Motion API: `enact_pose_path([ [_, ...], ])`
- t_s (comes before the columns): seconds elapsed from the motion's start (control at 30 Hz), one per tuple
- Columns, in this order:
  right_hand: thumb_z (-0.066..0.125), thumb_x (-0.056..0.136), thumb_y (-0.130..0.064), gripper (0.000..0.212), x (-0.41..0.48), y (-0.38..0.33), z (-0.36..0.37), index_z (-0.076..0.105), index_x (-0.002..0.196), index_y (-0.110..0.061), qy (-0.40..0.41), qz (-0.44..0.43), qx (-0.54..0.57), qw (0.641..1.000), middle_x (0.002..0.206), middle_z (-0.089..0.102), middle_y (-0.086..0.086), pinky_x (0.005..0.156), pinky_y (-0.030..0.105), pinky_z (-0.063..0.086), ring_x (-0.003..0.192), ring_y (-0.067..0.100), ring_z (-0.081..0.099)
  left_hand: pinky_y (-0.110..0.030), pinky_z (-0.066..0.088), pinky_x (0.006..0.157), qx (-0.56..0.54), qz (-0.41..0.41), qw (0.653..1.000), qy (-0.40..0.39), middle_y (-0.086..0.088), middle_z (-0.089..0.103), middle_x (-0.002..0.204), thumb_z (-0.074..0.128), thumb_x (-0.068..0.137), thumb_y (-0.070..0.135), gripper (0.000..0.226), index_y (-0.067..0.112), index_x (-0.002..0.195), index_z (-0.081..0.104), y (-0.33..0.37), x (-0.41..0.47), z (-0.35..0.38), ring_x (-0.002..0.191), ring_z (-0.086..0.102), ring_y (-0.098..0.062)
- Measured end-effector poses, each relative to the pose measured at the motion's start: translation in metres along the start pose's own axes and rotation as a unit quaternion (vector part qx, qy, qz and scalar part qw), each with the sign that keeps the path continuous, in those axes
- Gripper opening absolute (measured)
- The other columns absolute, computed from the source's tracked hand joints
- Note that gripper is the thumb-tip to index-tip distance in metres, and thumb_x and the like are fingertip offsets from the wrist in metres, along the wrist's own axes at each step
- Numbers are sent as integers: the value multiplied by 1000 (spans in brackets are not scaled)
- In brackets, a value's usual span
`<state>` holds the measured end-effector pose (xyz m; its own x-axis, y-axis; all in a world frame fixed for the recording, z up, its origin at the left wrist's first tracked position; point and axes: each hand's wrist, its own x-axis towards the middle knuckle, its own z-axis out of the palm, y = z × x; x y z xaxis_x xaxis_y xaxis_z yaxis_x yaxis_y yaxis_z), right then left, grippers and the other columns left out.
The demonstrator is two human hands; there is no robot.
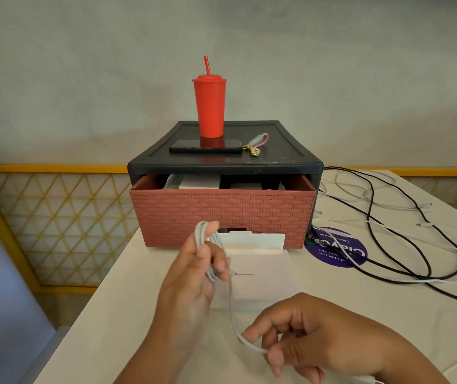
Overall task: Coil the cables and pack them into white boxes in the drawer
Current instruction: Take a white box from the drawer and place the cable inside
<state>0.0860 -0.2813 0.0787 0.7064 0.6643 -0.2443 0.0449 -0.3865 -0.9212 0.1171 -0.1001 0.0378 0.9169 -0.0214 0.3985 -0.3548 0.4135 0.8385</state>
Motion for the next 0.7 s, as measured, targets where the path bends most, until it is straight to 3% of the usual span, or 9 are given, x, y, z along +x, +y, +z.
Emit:
enact_pose_path([
  [0.1, 58, 89, -4, 33, 2, 2, 2, 69, 96, -33, -16, 0, 3, 1000, 73, 65, -10, 46, 14, 42, 54, 15, 48, -20, 42, 82, 135, 26, 988, -66, 8, 55, 71, 42, 87, 44, 39, 31, 123, 48, -5, -8, 4, 72, 53, -8],
  [0.23, 62, 84, -8, 29, 0, 5, -4, 69, 106, -26, -28, -26, 36, 999, 78, 65, -7, 46, 13, 43, 54, 16, 49, -11, 39, 77, 254, 48, 960, -112, 12, 57, 74, 36, 88, 48, 43, 31, 126, 43, -4, -12, 10, 74, 54, -2],
  [0.43, 60, 83, -4, 37, -3, 10, -11, 66, 113, -24, -81, -68, 104, 989, 78, 65, -7, 45, 11, 44, 47, 1, 52, -19, 37, 86, 276, -13, 946, -168, 15, 55, 84, 32, 79, 67, 67, 32, 136, 36, -2, -19, 14, 87, 54, -5],
  [0.53, 61, 83, -5, 37, -3, 14, -17, 60, 120, -12, -94, -99, 158, 978, 77, 65, -4, 44, 9, 43, 44, -2, 52, -14, 38, 81, 268, -27, 941, -206, 15, 58, 86, 32, 71, 85, 84, 30, 135, 40, 0, -21, 15, 86, 55, 1],
  [0.6, 67, 82, -14, 40, -4, 17, -22, 59, 120, -9, -99, -112, 192, 970, 77, 65, -4, 44, 8, 42, 42, -2, 53, -10, 39, 79, 263, -31, 941, -212, 19, 61, 90, 35, 69, 86, 79, 33, 128, 46, 2, -20, 16, 86, 56, 6],
  [0.7, 66, 82, -16, 37, -5, 22, -25, 61, 118, -8, -86, -125, 210, 966, 74, 66, -4, 42, 9, 41, 40, -2, 51, -10, 40, 74, 246, -38, 942, -227, 25, 61, 78, 40, 74, 79, 62, 34, 113, 57, 6, -17, 16, 74, 54, 6],
])
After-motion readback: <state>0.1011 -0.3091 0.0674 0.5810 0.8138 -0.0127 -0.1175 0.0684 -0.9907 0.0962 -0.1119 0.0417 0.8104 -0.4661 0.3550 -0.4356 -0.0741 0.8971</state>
